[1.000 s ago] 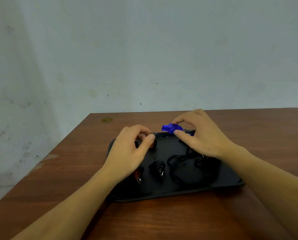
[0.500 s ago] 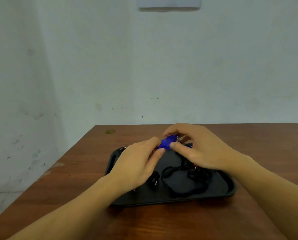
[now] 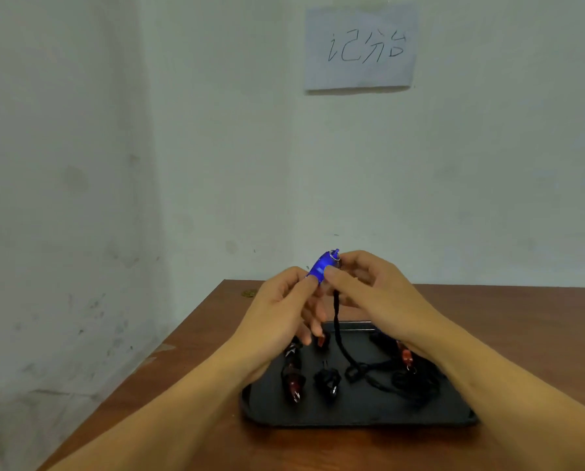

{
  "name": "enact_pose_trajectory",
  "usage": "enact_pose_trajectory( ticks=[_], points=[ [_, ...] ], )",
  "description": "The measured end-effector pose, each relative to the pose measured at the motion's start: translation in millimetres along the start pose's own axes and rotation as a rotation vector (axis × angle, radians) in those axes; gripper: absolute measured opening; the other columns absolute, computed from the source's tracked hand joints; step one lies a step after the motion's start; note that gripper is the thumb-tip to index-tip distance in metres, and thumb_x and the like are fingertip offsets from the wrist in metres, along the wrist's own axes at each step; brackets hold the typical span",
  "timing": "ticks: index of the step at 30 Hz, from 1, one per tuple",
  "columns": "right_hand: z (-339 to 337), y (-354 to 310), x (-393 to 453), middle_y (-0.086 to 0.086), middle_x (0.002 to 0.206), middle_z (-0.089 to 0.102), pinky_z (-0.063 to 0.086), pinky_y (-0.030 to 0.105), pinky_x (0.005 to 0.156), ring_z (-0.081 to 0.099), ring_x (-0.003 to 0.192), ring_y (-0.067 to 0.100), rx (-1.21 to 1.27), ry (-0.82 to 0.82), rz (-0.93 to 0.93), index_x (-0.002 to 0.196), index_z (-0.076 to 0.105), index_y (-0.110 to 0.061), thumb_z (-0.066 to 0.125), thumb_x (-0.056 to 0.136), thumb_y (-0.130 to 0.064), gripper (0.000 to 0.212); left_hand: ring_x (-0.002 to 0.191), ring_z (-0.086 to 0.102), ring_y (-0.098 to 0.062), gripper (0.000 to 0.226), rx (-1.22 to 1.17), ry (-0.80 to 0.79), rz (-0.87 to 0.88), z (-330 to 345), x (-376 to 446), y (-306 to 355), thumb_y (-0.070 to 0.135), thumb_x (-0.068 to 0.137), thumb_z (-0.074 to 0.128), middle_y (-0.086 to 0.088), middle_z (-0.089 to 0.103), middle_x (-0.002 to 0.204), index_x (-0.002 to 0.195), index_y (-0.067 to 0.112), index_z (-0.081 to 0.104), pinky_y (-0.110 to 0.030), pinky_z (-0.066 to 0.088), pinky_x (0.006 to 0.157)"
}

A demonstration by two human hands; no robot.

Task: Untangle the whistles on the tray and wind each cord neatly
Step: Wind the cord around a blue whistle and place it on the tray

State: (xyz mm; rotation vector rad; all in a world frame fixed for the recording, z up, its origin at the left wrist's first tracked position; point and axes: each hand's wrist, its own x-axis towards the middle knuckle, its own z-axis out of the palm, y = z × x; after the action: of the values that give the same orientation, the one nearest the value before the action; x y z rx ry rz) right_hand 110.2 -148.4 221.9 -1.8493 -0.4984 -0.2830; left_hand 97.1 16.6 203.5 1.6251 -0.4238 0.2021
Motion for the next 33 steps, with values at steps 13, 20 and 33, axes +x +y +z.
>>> enact_pose_trajectory(
  ticks=[13, 20, 33],
  points=[
    [-8, -27, -5, -0.008, 0.055, 0.053, 0.040, 0.014, 0.053, 0.045, 0.052, 0.006, 0.008, 0.305, -0.136, 0.086, 0.070, -0.019, 0.059, 0.098, -0.020, 0.016, 0.050, 0.044, -0.021, 0.028, -0.300, -0.007, -0.116, -16, -11, 37, 0.021, 0.100, 0.040, -0.008, 0.052, 0.061, 0.076, 0.011, 0.046, -0.031, 0.032, 0.048],
    [3, -27, -20, -0.007, 0.066, 0.060, 0.049, 0.033, 0.067, 0.055, 0.065, 0.011, -0.777, 0.130, -0.306, 0.086, 0.057, -0.031, 0.049, 0.098, -0.044, 0.020, 0.051, 0.046, -0.020, 0.028, 0.057, -0.004, 0.025, -11, 0, 36, 0.020, 0.101, 0.046, -0.006, 0.054, 0.061, 0.076, 0.009, 0.050, -0.032, 0.036, 0.048],
    [-34, -54, -22, -0.017, 0.099, 0.074, 0.050, 0.027, 0.082, 0.064, 0.091, 0.004, -1.025, -0.473, -0.309, 0.100, 0.074, -0.034, 0.063, 0.093, -0.040, 0.015, 0.079, 0.055, -0.020, 0.023, 1.227, -0.349, 0.672, -15, -36, -3, 0.045, 0.101, 0.025, 0.008, 0.057, 0.089, 0.098, 0.029, 0.042, -0.042, 0.050, 0.066]
  ],
)
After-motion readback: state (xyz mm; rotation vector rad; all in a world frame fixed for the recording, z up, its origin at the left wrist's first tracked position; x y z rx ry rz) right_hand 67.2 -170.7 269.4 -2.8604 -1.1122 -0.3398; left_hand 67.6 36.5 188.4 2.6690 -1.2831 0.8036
